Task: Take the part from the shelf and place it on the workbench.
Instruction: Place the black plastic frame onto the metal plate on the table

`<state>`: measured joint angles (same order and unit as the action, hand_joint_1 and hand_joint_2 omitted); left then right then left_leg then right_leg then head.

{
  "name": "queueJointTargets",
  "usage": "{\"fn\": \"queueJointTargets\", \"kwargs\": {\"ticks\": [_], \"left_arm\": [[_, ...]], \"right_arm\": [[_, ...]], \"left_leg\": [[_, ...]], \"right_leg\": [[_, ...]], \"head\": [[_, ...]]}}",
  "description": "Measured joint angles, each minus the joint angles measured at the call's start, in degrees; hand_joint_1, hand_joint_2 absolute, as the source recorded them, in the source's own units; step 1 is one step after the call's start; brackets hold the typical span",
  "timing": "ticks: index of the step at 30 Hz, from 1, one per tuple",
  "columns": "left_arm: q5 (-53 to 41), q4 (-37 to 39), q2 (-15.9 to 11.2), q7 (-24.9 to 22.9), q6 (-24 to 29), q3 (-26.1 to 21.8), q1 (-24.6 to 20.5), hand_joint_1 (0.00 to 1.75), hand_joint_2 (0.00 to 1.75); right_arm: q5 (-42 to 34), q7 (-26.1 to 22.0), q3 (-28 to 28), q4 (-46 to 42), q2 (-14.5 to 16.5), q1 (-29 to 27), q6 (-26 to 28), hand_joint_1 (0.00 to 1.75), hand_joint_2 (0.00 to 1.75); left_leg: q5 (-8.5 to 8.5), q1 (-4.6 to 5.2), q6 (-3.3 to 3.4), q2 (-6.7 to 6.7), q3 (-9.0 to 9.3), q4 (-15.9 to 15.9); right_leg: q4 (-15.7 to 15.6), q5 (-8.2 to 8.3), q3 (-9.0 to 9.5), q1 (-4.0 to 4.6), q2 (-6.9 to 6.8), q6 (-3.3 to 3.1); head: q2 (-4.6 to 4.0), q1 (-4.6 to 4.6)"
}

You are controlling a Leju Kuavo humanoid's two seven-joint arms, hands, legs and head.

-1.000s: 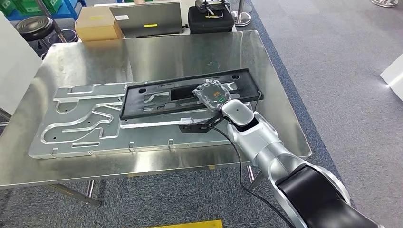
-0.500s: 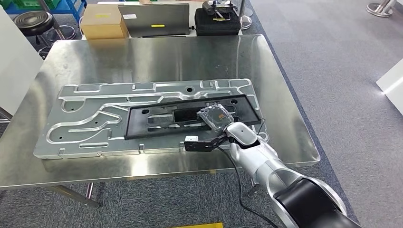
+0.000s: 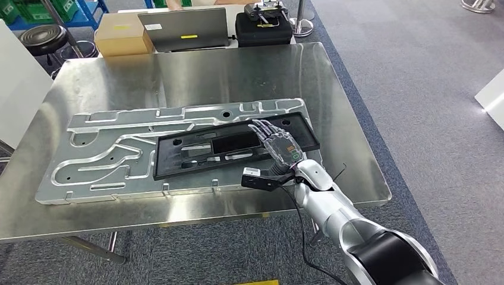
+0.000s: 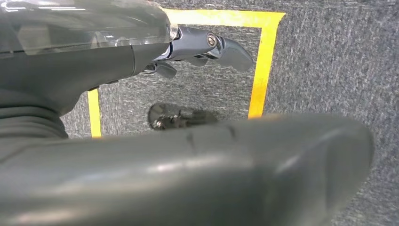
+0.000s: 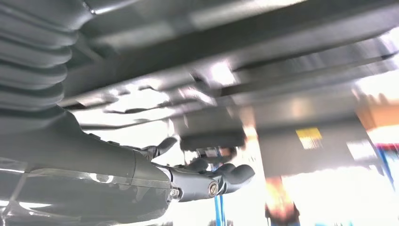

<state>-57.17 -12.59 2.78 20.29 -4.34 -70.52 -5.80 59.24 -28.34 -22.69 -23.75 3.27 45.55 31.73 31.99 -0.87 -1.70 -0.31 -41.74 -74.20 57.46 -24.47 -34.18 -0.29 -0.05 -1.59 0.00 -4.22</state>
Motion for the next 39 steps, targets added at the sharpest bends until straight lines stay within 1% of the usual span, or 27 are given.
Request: {"fn": "queueJointTargets", "kwargs": {"ticks": [1, 2, 3, 5, 6, 9, 10, 12, 14, 15, 16, 17, 19, 20, 21, 22, 25, 26, 27, 29, 30, 31, 32, 35, 36, 37, 39], "left_arm": [[0.0, 0.0, 0.0, -0.1, 0.1, 0.0, 0.0, 0.00, 0.00], [0.0, 0.0, 0.0, -0.1, 0.1, 0.0, 0.1, 0.00, 0.00], [0.0, 0.0, 0.0, -0.2, 0.2, 0.0, 0.1, 0.00, 0.00], [0.0, 0.0, 0.0, -0.3, 0.2, 0.0, 0.1, 0.00, 0.00], [0.0, 0.0, 0.0, -0.3, 0.2, 0.0, 0.2, 0.00, 0.00], [0.3, 0.0, 0.0, -0.4, 0.3, 0.0, 0.4, 0.00, 0.00], [0.5, 0.0, 0.0, -0.5, 0.3, 0.0, 0.5, 0.00, 0.00], [1.1, 0.0, 0.1, -0.5, 0.4, -0.1, 0.5, 0.00, 0.00], [1.8, 0.0, 0.1, -0.4, 0.4, -0.5, 0.6, 0.00, 0.00], [2.1, 0.0, 0.1, -0.3, 0.4, -0.7, 0.7, 0.00, 0.00], [2.4, 0.0, 0.1, -0.2, 0.2, -0.9, 0.8, 0.00, 0.00], [2.7, 0.0, 0.1, 0.0, -0.1, -1.2, 0.9, 0.00, 0.00], [3.5, 0.0, 0.2, 0.5, -1.1, -1.6, 1.0, 0.00, 0.00], [3.9, 0.0, 0.3, 0.7, -1.6, -1.9, 1.1, 0.00, 0.00], [4.2, 0.0, 0.4, 1.0, -2.1, -2.2, 1.1, 0.00, 0.00], [4.4, 0.0, 0.5, 1.2, -2.4, -2.4, 1.2, 0.00, 0.00], [4.9, 0.0, 0.6, 1.4, -2.8, -3.2, 1.6, 0.00, 0.00], [5.0, 0.0, 0.6, 1.3, -2.9, -3.4, 1.7, 0.00, 0.00], [5.1, 0.0, 0.7, 1.1, -2.9, -3.7, 1.7, 0.00, 0.00], [5.2, 0.0, 0.7, 0.9, -2.9, -4.0, 1.8, 0.00, 0.00], [5.2, 0.0, 0.7, 0.9, -2.9, -4.1, 1.8, 0.00, 0.00], [5.1, 0.0, 0.7, 0.9, -3.0, -4.2, 1.9, 0.00, 0.00], [5.1, 0.0, 0.7, 0.9, -3.0, -4.3, 1.9, 0.00, 0.00], [4.9, 0.0, 0.7, 1.3, -3.0, -4.3, 1.8, 0.00, 0.00], [4.8, 0.0, 0.7, 1.4, -3.1, -4.4, 1.8, 0.00, 0.00], [4.7, 0.0, 0.7, 1.4, -3.2, -4.4, 1.8, 0.00, 0.00], [4.7, 0.0, 0.7, 1.5, -3.4, -4.4, 1.8, 0.00, 0.00]], "right_arm": [[-1.5, -1.9, 0.7, -1.3, 0.0, -0.7, 1.4, 0.00, 0.00], [-3.3, -3.5, 1.3, -3.2, 0.0, -1.4, 2.5, 0.00, 0.00], [-5.1, -5.0, 1.8, -5.7, 0.0, -2.1, 3.4, 0.00, 0.00], [-8.8, -6.6, 2.7, -12.1, -0.3, -4.0, 4.3, 0.00, 0.00], [-10.4, -6.9, 2.9, -15.8, -0.6, -5.1, 4.4, 0.00, 0.00], [-14.5, -7.1, 3.6, -28.2, -1.9, -9.2, 4.4, 0.00, 0.00], [-16.1, -7.3, 4.0, -32.5, -2.5, -10.6, 4.4, 0.00, 0.00], [-20.4, -8.3, 5.0, -41.1, -3.9, -13.8, 4.3, 0.00, 0.00], [-25.6, -9.4, 6.4, -49.6, -5.4, -17.5, 3.8, 0.00, 0.00], [-28.0, -10.0, 7.4, -53.5, -6.2, -19.4, 3.5, 0.00, 0.00], [-30.0, -10.4, 8.6, -57.0, -7.0, -21.3, 3.4, 0.00, 0.00], [-31.9, -10.7, 10.1, -60.4, -7.7, -23.2, 3.3, 0.00, 0.00], [-35.3, -11.0, 14.3, -66.5, -8.9, -26.7, 3.7, 0.00, 0.00], [-36.8, -11.1, 17.0, -68.9, -9.4, -28.6, 3.9, 0.00, 0.00], [-38.2, -11.2, 20.1, -71.0, -9.8, -30.6, 4.0, 0.00, 0.00], [-39.3, -11.3, 23.5, -72.5, -10.1, -32.7, 4.1, 0.00, 0.00], [-41.2, -11.5, 33.8, -74.3, -10.4, -39.1, 3.5, 0.00, 0.00], [-41.1, -11.5, 37.4, -74.1, -10.4, -41.0, 3.3, 0.00, 0.00], [-40.8, -11.6, 40.8, -73.7, -10.4, -42.8, 3.2, 0.00, 0.00], [-39.9, -11.6, 47.1, -72.3, -10.4, -45.8, 3.2, 0.00, 0.00], [-39.3, -11.6, 49.5, -71.6, -10.3, -46.9, 3.2, 0.00, 0.00], [-38.4, -11.6, 51.6, -70.6, -10.2, -47.8, 3.2, 0.00, 0.00], [-37.0, -11.6, 53.7, -69.4, -10.0, -48.4, 3.1, 0.00, 0.00], [-31.9, -11.5, 60.4, -64.1, -8.6, -49.8, 2.7, 0.00, 0.00], [-30.2, -11.5, 62.5, -62.2, -8.2, -50.0, 2.6, 0.00, 0.00], [-28.5, -11.5, 64.3, -60.2, -8.0, -50.2, 2.6, 0.00, 0.00], [-25.4, -11.5, 67.6, -56.3, -7.5, -50.2, 2.6, 0.00, 0.00]], "left_leg": [[-0.59, -0.04, -0.10, 0.00, -0.03, -0.1], [-2.21, -0.11, -0.14, 0.01, 1.08, 2.2], [-4.32, -0.21, -0.15, 0.02, 3.00, 6.2], [-6.77, -0.19, 0.20, -0.03, 6.48, 13.1], [-7.08, -0.12, 0.52, -0.07, 7.28, 14.8], [-7.09, 0.05, 1.69, -0.17, 7.42, 15.4], [-7.18, 0.00, 2.06, -0.16, 7.47, 15.6], [-7.29, -0.18, 2.66, -0.11, 7.53, 15.8], [-7.20, -0.13, 2.95, -0.13, 7.51, 15.8], [-7.17, -0.09, 3.01, -0.15, 7.53, 15.8], [-7.13, -0.06, 3.04, -0.18, 7.56, 15.8], [-7.10, -0.02, 3.03, -0.20, 7.62, 15.8], [-7.00, 0.06, 2.94, -0.22, 7.80, 15.8], [-6.92, 0.16, 2.80, -0.28, 7.88, 15.8], [-6.84, 0.21, 2.60, -0.34, 7.94, 15.9], [-6.78, 0.22, 2.35, -0.40, 8.03, 15.9], [-6.54, 0.39, 1.45, -0.44, 8.34, 16.2], [-5.54, 0.48, 1.18, -0.36, 7.99, 15.2], [-3.73, 0.48, 0.95, -0.26, 7.15, 13.0], [0.93, 0.32, 0.58, -0.08, 4.37, 5.3], [2.42, 0.25, 0.49, -0.07, 3.35, 2.0], [2.83, 0.25, 0.49, -0.06, 3.20, 0.6], [2.17, 0.26, 0.59, -0.06, 4.20, 1.5], [-2.02, 0.56, 1.56, -0.09, 11.39, 13.1], [-2.79, 0.72, 1.93, -0.10, 12.93, 16.0], [-3.03, 0.89, 2.25, -0.11, 13.48, 17.2], [-3.66, 1.04, 2.88, -0.05, 13.25, 17.5]], "right_leg": [[0.1, -0.06, 0.03, -0.01, 0.04, 0.05], [0.2, -0.16, 0.07, -0.04, 0.10, 0.15], [0.4, -0.32, 0.11, -0.08, 0.15, 0.32], [0.9, -0.72, -0.01, 0.08, 0.22, 0.87], [1.1, -0.84, -0.10, 0.17, 0.23, 1.14], [1.2, -1.00, -0.16, 0.11, 0.20, 1.99], [1.8, -1.54, -0.38, 0.02, 0.19, 2.29], [6.3, -4.43, -2.40, -0.14, 0.19, 2.86], [14.0, -8.01, -6.09, -0.21, 0.19, 3.24], [16.8, -8.78, -7.46, -0.24, 0.19, 3.33], [17.4, -8.39, -7.86, -0.25, 0.19, 3.30], [15.5, -6.92, -7.04, -0.24, 0.18, 3.18], [7.2, -3.06, -3.06, -0.08, 0.03, 2.61], [3.6, -1.77, -1.28, 0.10, -0.10, 2.31], [1.3, -1.17, -0.16, 0.30, -0.21, 2.05], [0.5, -1.14, 0.25, 0.48, -0.27, 1.84], [-0.1, -0.55, 0.56, 0.29, -0.34, 1.20], [-0.5, -0.24, 0.63, 0.04, -0.44, 0.96], [-0.7, -0.03, 0.63, -0.17, -0.58, 0.79], [-0.8, 0.16, 0.40, -0.23, -0.81, 0.58], [-0.6, 0.20, 0.20, -0.19, -0.87, 0.55], [-0.5, 0.26, 0.01, -0.14, -0.86, 0.54], [-0.4, 0.33, -0.13, -0.09, -0.78, 0.57], [-0.1, 0.63, -0.26, 0.08, -0.63, 0.95], [0.0, 0.78, -0.33, 0.14, -0.63, 1.20], [0.1, 0.97, -0.40, 0.15, -0.64, 1.50], [0.0, 1.45, -0.49, 0.06, -0.57, 2.25]], "head": [[0.00, 0.00], [0.00, 0.00], [0.00, 0.01], [0.00, 0.01], [0.00, 0.01], [0.00, 0.01], [0.00, 0.01], [0.00, 0.01], [0.00, 0.01], [0.00, 0.01], [0.00, 0.01], [0.00, 0.01], [0.00, 0.01], [0.00, 0.01], [0.00, 0.01], [0.00, 0.01], [0.00, 0.01], [0.00, 0.00], [0.00, 0.00], [0.00, -0.01], [0.00, -0.01], [0.00, -0.01], [0.00, -0.01], [0.00, -0.01], [0.00, -0.01], [0.00, -0.01], [0.00, 0.00]]}}
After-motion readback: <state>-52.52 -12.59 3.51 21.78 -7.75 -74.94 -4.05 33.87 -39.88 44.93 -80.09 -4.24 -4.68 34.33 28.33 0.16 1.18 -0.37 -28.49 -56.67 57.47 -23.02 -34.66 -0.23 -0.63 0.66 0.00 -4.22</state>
